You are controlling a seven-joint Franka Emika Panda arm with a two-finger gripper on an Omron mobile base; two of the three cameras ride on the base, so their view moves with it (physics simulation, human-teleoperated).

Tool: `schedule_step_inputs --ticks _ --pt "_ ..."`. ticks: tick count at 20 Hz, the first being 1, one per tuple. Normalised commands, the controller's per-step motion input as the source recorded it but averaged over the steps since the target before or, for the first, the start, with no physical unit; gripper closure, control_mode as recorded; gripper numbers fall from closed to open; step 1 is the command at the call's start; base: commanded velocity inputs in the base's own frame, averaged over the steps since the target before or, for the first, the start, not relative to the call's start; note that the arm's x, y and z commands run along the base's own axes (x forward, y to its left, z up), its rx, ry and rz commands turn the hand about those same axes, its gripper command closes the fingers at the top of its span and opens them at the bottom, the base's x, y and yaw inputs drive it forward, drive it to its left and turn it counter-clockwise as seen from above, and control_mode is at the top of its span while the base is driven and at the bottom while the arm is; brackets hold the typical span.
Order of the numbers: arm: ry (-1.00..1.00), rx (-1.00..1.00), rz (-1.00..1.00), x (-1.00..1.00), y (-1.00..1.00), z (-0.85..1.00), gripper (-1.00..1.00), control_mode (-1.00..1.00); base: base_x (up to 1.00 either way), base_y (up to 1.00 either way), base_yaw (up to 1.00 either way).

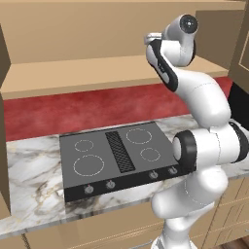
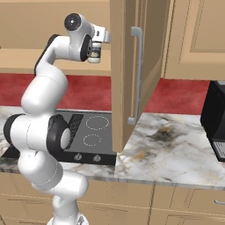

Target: Move the ketchup and mayonnaise from the cabinet to the dining counter.

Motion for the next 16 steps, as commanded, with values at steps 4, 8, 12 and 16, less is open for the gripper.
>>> schedule_step_inputs --ticks 4,8,12,16 --pt "0.0 0.0 0.0 0.02 0.0 0.0 1.0 -1.0 0.0 0.0 0.0" --pt "0.0 0.0 0.0 0.0 0.0 0.0 1.0 -1.0 0.0 0.0 0.0" --pt "0.0 0.0 0.0 -0.01 -0.1 0.0 1.0 -1.0 0.0 0.0 0.0" --pt "0.0 0.0 0.0 -0.11 -0.1 0.0 1.0 -1.0 0.0 0.0 0.0"
